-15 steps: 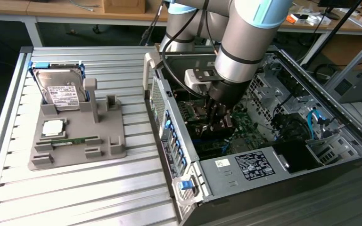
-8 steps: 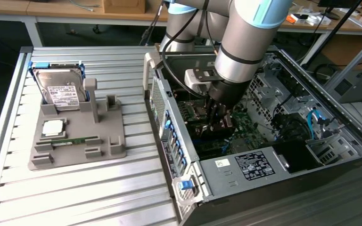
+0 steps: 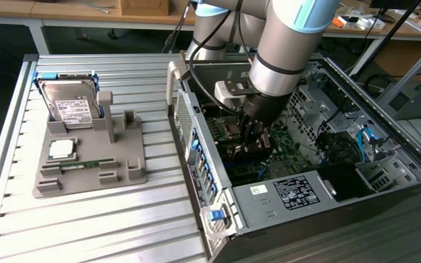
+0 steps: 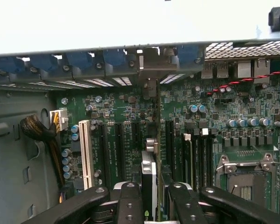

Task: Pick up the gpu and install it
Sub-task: 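Insert the gpu into the slot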

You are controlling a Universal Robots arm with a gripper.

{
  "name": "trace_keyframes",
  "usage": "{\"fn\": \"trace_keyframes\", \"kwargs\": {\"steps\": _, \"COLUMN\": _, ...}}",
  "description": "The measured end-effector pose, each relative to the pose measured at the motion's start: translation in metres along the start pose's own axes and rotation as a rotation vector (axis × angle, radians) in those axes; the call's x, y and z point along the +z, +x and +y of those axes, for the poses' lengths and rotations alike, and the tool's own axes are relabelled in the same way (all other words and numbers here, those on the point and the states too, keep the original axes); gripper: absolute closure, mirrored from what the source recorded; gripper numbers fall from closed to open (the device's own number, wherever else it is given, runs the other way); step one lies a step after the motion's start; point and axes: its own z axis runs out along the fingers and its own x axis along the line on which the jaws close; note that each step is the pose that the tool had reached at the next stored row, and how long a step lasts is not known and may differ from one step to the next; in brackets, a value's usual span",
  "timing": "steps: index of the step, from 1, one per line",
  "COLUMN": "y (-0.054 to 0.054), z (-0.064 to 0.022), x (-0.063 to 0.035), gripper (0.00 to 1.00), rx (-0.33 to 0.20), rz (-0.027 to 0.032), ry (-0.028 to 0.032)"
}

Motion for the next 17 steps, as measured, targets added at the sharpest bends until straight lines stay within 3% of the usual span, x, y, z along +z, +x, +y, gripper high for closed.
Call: {"fn": "trace_keyframes", "kwargs": {"steps": 17, "y": -0.0012, "z": 0.0000, "x": 0.0016, "gripper": 0.73, "rx": -0.022, "rz": -0.0004, "ry": 0.0003}}
